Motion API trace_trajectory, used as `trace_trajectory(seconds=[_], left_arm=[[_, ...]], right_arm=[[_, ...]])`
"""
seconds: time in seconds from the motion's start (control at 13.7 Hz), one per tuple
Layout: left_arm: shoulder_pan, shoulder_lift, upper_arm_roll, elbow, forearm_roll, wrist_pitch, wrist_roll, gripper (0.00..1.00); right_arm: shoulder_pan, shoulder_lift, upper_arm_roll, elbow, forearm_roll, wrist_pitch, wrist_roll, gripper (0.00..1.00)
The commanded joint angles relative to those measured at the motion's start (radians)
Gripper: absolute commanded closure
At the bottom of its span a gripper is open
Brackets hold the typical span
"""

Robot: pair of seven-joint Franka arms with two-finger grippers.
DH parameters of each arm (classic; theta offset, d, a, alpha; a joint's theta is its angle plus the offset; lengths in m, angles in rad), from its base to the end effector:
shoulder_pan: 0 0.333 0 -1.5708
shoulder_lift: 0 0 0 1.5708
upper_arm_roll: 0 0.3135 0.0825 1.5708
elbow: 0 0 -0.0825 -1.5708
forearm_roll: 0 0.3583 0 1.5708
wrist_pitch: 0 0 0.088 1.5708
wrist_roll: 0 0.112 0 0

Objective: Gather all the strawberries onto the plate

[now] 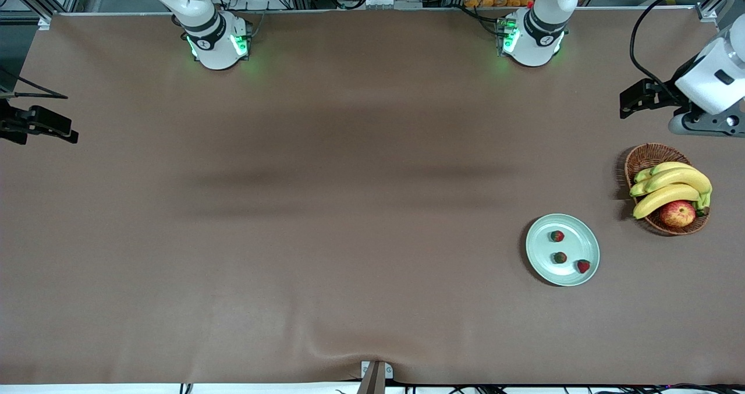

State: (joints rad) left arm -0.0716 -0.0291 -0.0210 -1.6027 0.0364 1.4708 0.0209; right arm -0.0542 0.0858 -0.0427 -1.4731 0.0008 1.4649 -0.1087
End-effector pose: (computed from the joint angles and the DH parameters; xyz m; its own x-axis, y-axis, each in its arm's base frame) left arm 0.5061 -0.0428 0.6099 0.9887 -0.1091 -0.1033 -0.1132 -0.9930 -0.0349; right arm 0.5410 -0.0514 0.6053 0.9955 0.0121 -0.0935 0.0115 -0.9999 -0.0073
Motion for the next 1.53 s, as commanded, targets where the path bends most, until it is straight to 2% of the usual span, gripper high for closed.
trace_trajectory(seconds=[0.0, 0.36, 0.8, 1.46], left_arm=[[0.006, -0.025, -0.001, 0.027, -0.053, -0.018, 0.022, 0.0], [0.0, -0.008, -0.004, 0.049, -0.092, 0.017, -0.001, 0.0], [-0.016, -0.008, -0.036, 0.046, -0.018, 0.066, 0.024, 0.0], [-0.011, -0.008, -0.037, 0.043, -0.021, 0.068, 0.016, 0.0]], right_arm=[[0.008, -0.001, -0.008, 0.002, 0.008, -0.001, 0.017, 0.0], [0.008, -0.003, -0.008, 0.004, 0.008, -0.009, 0.017, 0.0], [0.01, -0.012, -0.011, 0.01, 0.007, -0.05, 0.018, 0.0], [0.01, -0.015, -0.014, 0.016, 0.007, -0.086, 0.018, 0.0]])
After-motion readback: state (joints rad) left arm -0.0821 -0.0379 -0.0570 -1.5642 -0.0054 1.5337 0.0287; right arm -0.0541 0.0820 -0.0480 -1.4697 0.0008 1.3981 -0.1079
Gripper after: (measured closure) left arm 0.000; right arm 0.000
